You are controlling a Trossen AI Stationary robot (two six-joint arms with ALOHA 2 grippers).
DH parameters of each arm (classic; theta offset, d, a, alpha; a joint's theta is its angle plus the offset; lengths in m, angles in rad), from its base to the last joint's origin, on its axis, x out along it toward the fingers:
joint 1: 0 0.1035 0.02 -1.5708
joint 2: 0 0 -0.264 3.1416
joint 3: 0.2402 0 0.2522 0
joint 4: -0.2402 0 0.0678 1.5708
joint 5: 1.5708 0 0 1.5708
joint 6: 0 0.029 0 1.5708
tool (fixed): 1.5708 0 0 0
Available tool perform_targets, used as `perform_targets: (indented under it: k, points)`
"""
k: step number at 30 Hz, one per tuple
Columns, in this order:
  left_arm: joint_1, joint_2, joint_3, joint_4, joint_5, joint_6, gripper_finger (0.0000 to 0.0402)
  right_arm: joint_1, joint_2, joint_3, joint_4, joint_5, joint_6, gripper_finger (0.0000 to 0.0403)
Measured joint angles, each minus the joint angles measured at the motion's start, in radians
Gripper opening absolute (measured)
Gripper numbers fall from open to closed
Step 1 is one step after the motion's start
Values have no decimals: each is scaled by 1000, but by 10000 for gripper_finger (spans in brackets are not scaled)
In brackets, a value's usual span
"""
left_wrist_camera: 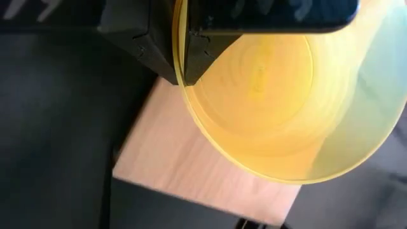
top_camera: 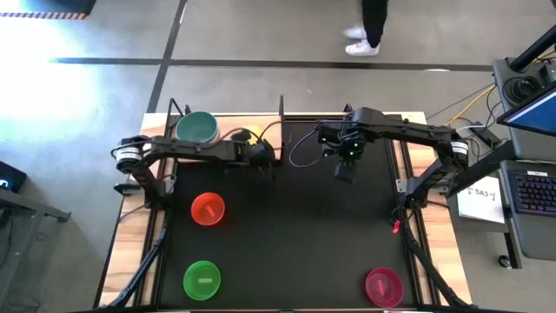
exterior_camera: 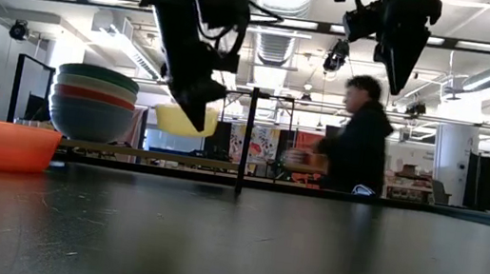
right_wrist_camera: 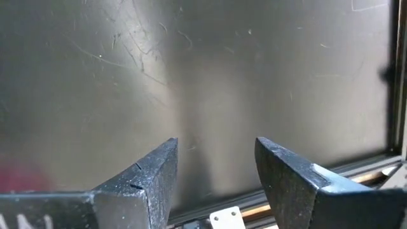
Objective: Place and stack bowls onto a shelf
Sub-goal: Put the yellow bowl on the shelf, then stack the orange bowl on top of the yellow bowl on the shelf
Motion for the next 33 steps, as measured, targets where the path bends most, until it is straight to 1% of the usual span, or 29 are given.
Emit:
perform_targets:
  k: [2,4,9,13,20,26,33]
  points:
    - [32,0,-14,52,51,54,1,2,-14,-7,5,0,15,196]
    - [60,3,-18,79,95,63,1,2,-26,-17,14,0,33,196]
    - [120,6,-20,87,109,85,1,2,-51,-55,34,-1,38,196]
    - [155,6,-20,89,161,90,1,2,-65,-85,53,-2,37,196]
    - [186,6,-20,89,161,90,4,2,-77,-144,60,-6,37,196]
    - [184,6,-20,90,190,90,36,2,-77,-183,64,-9,36,196]
    - [184,6,-8,85,156,104,89,2,-77,-207,67,-9,36,196]
